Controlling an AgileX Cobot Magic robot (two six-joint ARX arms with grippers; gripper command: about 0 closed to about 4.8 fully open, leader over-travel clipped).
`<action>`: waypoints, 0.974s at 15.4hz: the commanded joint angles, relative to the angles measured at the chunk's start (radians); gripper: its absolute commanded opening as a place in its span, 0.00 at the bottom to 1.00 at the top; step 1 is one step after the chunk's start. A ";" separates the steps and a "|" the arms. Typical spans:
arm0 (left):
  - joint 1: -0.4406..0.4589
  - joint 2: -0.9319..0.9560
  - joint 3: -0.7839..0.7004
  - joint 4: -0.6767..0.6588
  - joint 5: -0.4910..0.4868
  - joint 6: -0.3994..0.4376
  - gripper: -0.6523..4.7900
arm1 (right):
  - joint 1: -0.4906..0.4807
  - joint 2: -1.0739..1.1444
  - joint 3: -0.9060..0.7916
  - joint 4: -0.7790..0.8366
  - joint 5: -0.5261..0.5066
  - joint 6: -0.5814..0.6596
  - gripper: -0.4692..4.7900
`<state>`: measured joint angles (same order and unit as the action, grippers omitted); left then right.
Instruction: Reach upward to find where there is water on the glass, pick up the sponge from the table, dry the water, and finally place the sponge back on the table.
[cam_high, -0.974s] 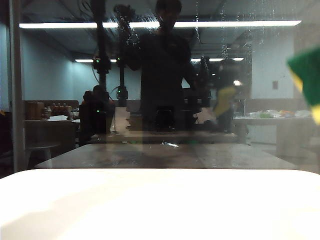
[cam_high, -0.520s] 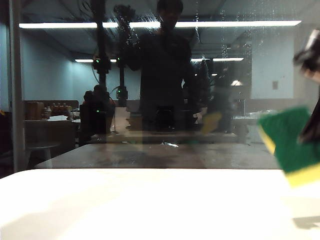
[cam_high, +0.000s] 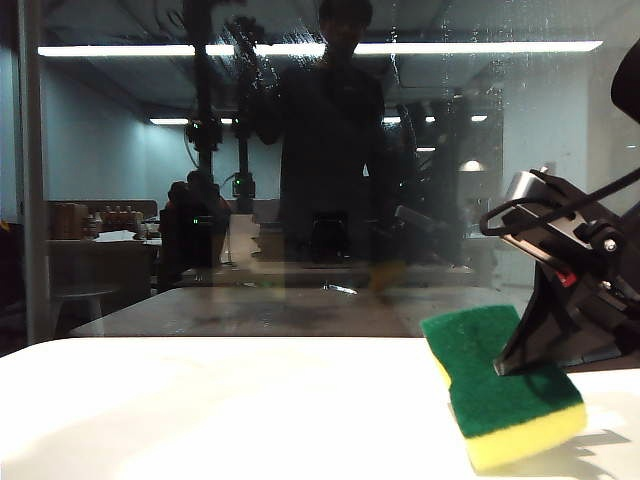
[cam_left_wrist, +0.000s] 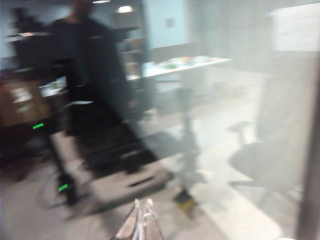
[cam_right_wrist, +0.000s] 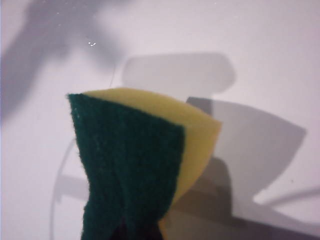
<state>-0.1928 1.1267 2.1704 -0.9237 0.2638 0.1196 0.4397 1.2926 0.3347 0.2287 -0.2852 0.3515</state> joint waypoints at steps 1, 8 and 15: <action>-0.001 -0.056 -0.037 -0.017 -0.028 0.003 0.11 | 0.001 0.002 0.006 0.070 -0.002 0.005 0.07; 0.000 -0.430 -0.597 0.070 -0.117 -0.004 0.11 | 0.001 0.005 0.006 0.066 -0.007 0.016 0.07; 0.000 -0.768 -1.010 0.147 -0.267 -0.076 0.11 | 0.001 0.005 0.006 -0.006 -0.051 0.016 0.26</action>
<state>-0.1932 0.3836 1.1900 -0.8047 -0.0013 0.0574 0.4404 1.2999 0.3386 0.2340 -0.3161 0.3630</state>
